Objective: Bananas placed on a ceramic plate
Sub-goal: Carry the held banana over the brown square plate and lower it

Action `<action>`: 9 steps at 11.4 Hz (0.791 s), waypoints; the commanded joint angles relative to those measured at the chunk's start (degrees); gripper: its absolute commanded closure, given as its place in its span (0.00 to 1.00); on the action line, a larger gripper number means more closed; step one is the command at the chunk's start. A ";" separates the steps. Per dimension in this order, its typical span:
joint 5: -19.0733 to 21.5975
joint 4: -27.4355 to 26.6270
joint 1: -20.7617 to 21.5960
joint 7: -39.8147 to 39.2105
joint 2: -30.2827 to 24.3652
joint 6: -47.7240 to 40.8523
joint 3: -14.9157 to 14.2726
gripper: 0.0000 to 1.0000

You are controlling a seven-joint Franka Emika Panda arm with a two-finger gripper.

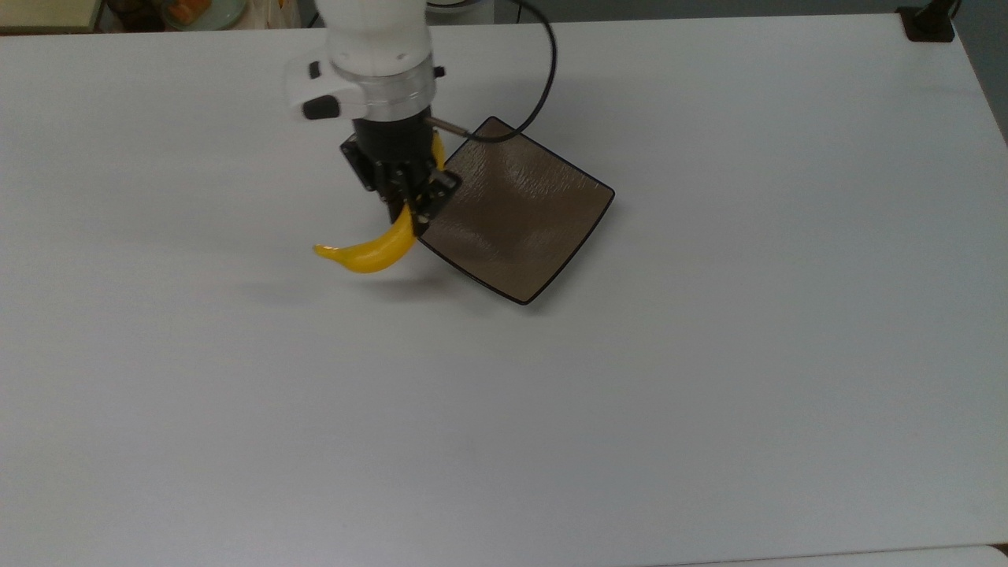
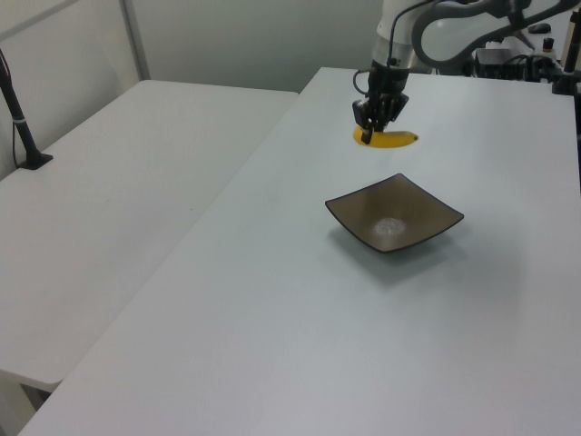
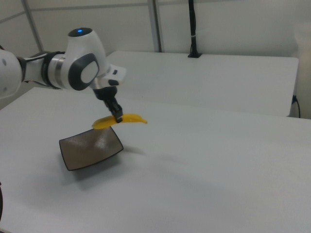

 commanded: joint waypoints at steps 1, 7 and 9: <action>0.33 -5.44 1.36 -1.60 -4.14 -4.86 4.23 0.75; 0.33 -4.66 2.24 1.74 -3.78 -5.23 4.69 0.00; 0.33 -4.48 2.07 1.56 -4.05 -5.23 4.69 0.00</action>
